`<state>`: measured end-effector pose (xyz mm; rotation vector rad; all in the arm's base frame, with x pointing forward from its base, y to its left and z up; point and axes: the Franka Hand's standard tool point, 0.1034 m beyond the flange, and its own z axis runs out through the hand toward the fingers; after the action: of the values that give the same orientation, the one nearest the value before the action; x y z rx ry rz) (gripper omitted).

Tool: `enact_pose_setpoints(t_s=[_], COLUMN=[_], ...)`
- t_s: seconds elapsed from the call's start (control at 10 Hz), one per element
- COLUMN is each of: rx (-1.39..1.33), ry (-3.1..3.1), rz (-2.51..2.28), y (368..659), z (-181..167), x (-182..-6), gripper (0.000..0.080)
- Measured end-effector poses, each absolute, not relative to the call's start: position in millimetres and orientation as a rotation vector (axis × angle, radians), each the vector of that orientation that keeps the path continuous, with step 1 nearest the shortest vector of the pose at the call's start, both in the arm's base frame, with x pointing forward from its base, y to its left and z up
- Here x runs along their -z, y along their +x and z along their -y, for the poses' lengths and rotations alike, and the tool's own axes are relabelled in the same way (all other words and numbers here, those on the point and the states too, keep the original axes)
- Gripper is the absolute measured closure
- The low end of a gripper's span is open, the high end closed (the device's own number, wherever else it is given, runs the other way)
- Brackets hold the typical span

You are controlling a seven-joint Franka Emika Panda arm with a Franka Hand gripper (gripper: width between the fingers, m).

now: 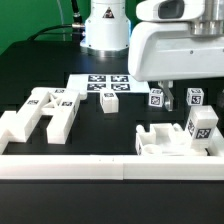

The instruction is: Assemble chair

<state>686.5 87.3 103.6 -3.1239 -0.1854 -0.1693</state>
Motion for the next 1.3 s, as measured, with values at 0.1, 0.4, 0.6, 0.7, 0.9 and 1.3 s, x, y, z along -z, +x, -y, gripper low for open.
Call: enact_pose_setpoints(t_s=[0.1,0.4,0.6,0.7,0.9,1.3], rx=[0.028,0.004,-0.004,-0.006,-0.004,-0.004], ry=[-3.129,-3.131,-3.13,-3.128,-3.126,-3.126], rz=[0.189,0.193,0.221,0.257,0.275,0.268], y=[685,696,695,695,695,695], z=[-89,-90,-89,-87,-85,-85], x=[-101.6,-95.9,-92.6,-91.6,-91.7,-91.8], gripper=[0.015,0.015,0.015,0.015,0.0239,0.0504])
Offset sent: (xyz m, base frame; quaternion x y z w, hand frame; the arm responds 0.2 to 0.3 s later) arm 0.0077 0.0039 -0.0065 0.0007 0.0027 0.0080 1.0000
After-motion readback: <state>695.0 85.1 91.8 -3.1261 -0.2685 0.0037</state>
